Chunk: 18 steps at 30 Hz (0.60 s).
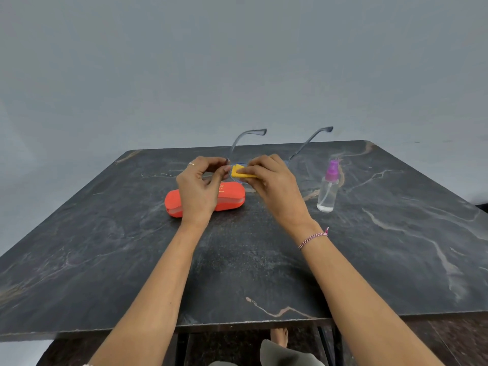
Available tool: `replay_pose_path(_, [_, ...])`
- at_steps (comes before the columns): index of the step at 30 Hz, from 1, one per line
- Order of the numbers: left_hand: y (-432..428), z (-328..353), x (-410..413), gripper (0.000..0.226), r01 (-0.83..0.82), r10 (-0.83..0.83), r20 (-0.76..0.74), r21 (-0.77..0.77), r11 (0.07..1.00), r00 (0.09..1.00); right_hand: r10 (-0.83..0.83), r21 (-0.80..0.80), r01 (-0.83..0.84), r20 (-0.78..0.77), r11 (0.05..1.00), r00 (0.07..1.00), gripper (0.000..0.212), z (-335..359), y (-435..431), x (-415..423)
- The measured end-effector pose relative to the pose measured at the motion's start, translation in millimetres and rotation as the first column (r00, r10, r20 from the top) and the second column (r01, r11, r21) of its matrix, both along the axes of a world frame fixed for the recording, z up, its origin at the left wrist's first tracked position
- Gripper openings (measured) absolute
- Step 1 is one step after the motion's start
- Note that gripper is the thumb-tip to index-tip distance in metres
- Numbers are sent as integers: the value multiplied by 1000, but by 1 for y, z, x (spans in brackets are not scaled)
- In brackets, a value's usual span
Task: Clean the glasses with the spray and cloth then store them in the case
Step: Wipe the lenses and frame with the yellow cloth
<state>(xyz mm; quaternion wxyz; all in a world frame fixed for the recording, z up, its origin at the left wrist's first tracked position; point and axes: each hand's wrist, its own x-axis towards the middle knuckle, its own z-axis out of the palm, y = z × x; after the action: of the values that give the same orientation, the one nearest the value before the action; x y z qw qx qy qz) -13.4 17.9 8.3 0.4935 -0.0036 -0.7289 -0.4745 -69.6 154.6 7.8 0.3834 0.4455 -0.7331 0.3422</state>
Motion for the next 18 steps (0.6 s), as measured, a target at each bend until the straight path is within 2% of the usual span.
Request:
replay_pose_path(3, [1,0,1,8,-55,53,-32,-68,996,998,18,25,-18,7,1000,1000,18,-1,-4,3])
replay_pose_path(8, [6,-2,2,10,-47,43,-45,-82,996,998,-116,-49,118,31,992,993,17,-1,-5,4])
replay_pose_path(12, [5,-2,3,10,-71,66,-76,-73,995,995,-65,-22,65,34,998,997,30,0,-8,9])
replay_pose_path(16, [8,-1,4,8,-78,65,-108,-122,989,992,-172,-27,171,-10,985,985,29,1,-6,6])
replay_pose_path(18, [11,-1,5,8,-80,62,-123,-150,985,990,-148,-47,148,11,988,989,28,0,-7,7])
